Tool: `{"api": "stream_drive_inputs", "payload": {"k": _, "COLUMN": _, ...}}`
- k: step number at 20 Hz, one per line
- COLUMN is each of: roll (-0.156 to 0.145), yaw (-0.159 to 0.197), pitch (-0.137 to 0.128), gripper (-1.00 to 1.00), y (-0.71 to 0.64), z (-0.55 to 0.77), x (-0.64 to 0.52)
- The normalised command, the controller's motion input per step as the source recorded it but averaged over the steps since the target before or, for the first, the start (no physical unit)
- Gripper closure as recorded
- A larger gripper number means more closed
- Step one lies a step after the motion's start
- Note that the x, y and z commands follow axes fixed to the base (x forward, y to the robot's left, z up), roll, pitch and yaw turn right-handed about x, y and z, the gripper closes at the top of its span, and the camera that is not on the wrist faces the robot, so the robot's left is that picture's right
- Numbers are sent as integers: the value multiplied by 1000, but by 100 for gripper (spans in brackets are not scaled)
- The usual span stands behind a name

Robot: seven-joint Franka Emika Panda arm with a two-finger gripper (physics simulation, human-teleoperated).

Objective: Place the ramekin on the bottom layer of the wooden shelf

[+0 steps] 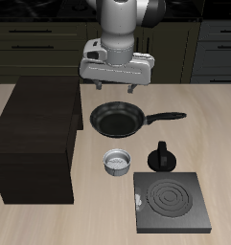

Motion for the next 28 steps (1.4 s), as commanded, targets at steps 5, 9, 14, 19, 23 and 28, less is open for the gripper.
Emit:
{"api": "stream_drive_inputs", "payload": {"k": 5, "roll": -3, "yaw": -2, "pitch": 0, "gripper": -100, "y": -8, "z": -6, "x": 324}}
{"api": "stream_drive_inputs", "payload": {"k": 9, "roll": 18, "yaw": -15, "pitch": 9, "gripper": -100, "y": 12, "z": -38, "x": 308}}
{"api": "stream_drive_inputs", "payload": {"k": 14, "roll": 35, "yaw": 31, "pitch": 13, "gripper": -100, "y": 76, "z": -98, "x": 373}}
{"api": "stream_drive_inputs", "payload": {"k": 19, "roll": 30, "yaw": -1, "pitch": 32, "gripper": -100, "y": 67, "z": -91, "x": 200}}
{"api": "stream_drive_inputs", "payload": {"k": 23, "roll": 19, "yaw": 20, "pitch": 13, "gripper": -100, "y": 123, "z": -91, "x": 169}}
{"api": "stream_drive_inputs", "payload": {"k": 28, "roll": 24, "yaw": 10, "pitch": 12, "gripper": -100, "y": 97, "z": -51, "x": 145}}
